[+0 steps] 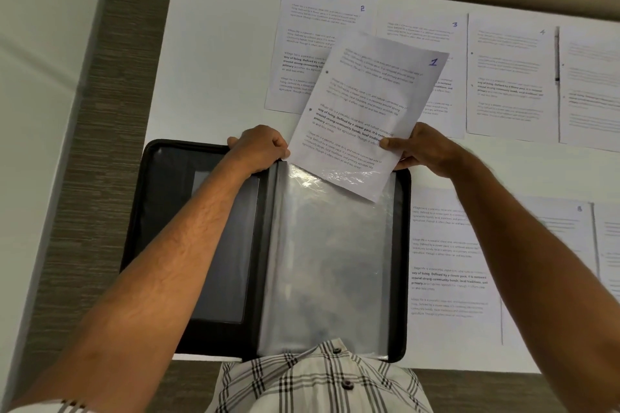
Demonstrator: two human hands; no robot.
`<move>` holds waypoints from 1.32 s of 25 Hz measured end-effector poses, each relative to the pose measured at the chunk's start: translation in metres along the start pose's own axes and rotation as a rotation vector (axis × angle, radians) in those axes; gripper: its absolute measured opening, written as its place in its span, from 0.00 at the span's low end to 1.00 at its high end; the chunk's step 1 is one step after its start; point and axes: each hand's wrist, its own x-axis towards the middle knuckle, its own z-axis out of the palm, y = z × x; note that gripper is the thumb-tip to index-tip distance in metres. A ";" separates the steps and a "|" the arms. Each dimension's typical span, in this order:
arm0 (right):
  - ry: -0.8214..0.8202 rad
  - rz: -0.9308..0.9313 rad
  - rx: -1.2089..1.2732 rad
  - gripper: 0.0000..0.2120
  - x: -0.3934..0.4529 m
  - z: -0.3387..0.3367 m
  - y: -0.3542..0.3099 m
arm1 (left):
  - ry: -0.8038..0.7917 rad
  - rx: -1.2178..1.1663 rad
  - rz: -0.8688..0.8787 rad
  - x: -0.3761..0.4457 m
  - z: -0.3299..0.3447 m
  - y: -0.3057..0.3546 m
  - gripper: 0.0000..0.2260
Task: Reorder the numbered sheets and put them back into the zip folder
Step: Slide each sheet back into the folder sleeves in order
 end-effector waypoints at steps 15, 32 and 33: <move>-0.052 -0.007 0.019 0.27 0.004 -0.005 -0.004 | -0.126 -0.009 0.018 0.009 -0.012 -0.010 0.07; -0.052 -0.010 0.008 0.29 0.003 -0.001 -0.005 | -0.275 0.061 0.035 0.010 -0.019 -0.004 0.18; -0.053 -0.010 0.009 0.29 0.004 -0.001 -0.006 | -0.280 0.108 0.035 0.010 -0.020 -0.002 0.18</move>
